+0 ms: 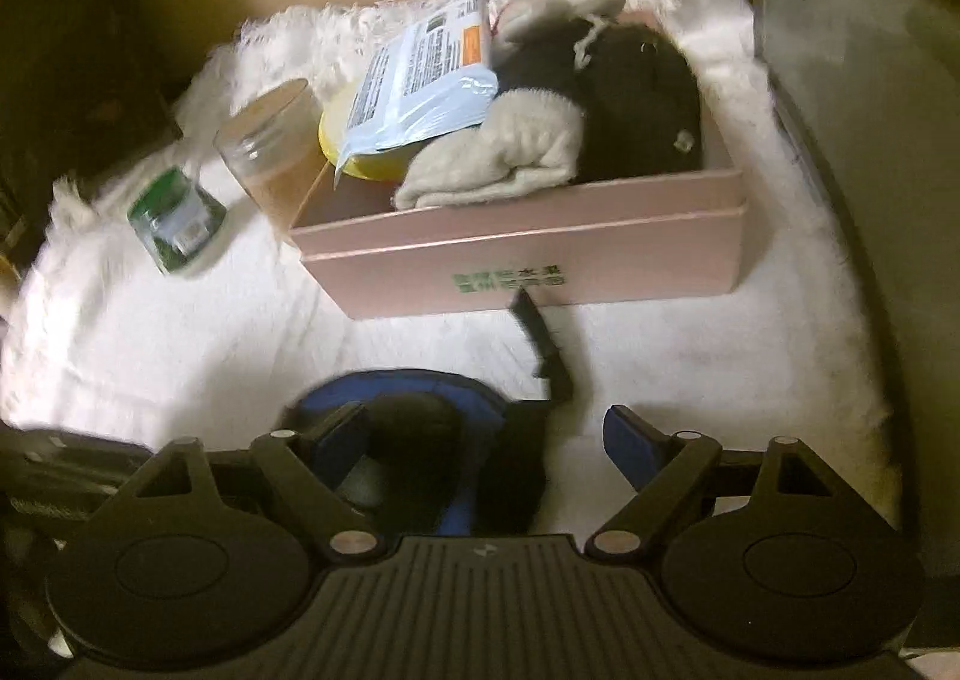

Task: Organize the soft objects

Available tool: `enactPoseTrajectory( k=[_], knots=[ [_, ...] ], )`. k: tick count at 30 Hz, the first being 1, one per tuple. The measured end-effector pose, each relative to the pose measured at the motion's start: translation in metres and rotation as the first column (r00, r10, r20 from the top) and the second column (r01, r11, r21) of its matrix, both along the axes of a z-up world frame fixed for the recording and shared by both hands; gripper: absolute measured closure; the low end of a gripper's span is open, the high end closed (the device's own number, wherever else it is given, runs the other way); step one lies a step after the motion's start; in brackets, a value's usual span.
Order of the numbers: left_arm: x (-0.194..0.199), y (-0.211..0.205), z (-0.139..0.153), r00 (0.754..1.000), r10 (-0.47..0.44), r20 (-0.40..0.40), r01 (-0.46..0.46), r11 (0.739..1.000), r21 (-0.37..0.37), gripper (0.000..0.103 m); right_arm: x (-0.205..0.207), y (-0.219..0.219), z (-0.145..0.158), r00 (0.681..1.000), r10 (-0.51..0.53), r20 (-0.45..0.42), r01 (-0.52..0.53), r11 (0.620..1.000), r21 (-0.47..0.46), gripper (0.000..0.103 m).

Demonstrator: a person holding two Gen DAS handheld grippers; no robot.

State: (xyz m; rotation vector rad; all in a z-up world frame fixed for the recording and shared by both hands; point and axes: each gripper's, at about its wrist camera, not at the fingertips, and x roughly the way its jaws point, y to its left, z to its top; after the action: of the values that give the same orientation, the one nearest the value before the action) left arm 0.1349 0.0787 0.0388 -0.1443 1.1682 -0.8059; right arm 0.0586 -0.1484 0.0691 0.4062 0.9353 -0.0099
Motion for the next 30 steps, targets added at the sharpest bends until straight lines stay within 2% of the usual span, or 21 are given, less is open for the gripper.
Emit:
enactPoseTrajectory(
  k=[2,3,6,9,12,13,15,17,20,24,25,27,30],
  knots=[
    [0.002,-0.001,-0.002,1.0,0.011,-0.011,-0.011,1.0,-0.014,0.074,0.002,0.005,-0.003,1.0,0.018,-0.009,-0.017,0.995,0.1,0.031],
    [0.004,-0.001,-0.003,1.0,0.01,-0.016,-0.01,1.0,-0.02,0.074,0.0,0.01,-0.003,1.0,0.019,-0.011,-0.018,0.993,0.115,0.029],
    [0.005,0.002,-0.002,1.0,0.004,0.0,-0.004,1.0,-0.027,0.074,-0.011,0.02,0.005,1.0,0.027,0.013,-0.028,0.993,0.118,0.029],
    [0.008,0.009,-0.003,1.0,0.015,-0.02,-0.016,0.998,-0.056,0.076,-0.018,0.025,0.02,0.999,0.027,0.045,-0.033,0.99,0.134,0.031],
    [0.008,0.016,0.006,1.0,0.005,-0.015,-0.007,0.994,-0.113,0.079,-0.017,0.026,0.045,0.992,0.048,0.116,-0.066,0.986,0.155,0.045],
    [0.009,0.016,0.014,1.0,-0.007,-0.011,0.005,0.987,-0.16,0.079,-0.016,0.027,0.056,0.988,0.05,0.143,-0.073,0.985,0.155,0.045],
    [0.012,0.012,0.035,0.999,-0.022,0.041,0.03,0.978,-0.205,0.078,-0.012,0.031,0.083,0.976,0.045,0.212,-0.064,0.994,0.084,0.045],
    [0.02,0.001,0.054,0.992,-0.029,0.126,0.055,0.976,-0.211,0.078,-0.004,0.025,0.1,0.964,0.029,0.265,-0.046,0.997,0.06,0.045],
    [0.039,-0.017,0.07,0.982,0.01,0.19,0.034,0.974,-0.225,0.078,0.011,0.009,0.118,0.955,-0.012,0.297,-0.016,0.996,0.092,0.045],
    [0.057,-0.031,0.081,0.973,0.061,0.225,-0.003,0.968,-0.25,0.081,0.029,-0.003,0.14,0.93,-0.001,0.368,-0.059,0.987,0.151,0.045],
    [0.061,-0.035,0.085,0.969,0.068,0.236,-0.004,0.966,-0.258,0.081,0.036,-0.004,0.145,0.924,-0.004,0.381,-0.051,0.989,0.136,0.045],
    [0.072,-0.046,0.099,0.95,0.096,0.297,-0.016,0.965,-0.261,0.08,0.055,-0.011,0.144,0.92,-0.021,0.392,-0.027,0.993,0.117,0.045],
    [0.089,-0.069,0.115,0.931,0.087,0.354,0.006,0.967,-0.254,0.08,0.082,-0.029,0.132,0.93,-0.114,0.35,0.108,0.993,0.037,0.045]
  ],
)
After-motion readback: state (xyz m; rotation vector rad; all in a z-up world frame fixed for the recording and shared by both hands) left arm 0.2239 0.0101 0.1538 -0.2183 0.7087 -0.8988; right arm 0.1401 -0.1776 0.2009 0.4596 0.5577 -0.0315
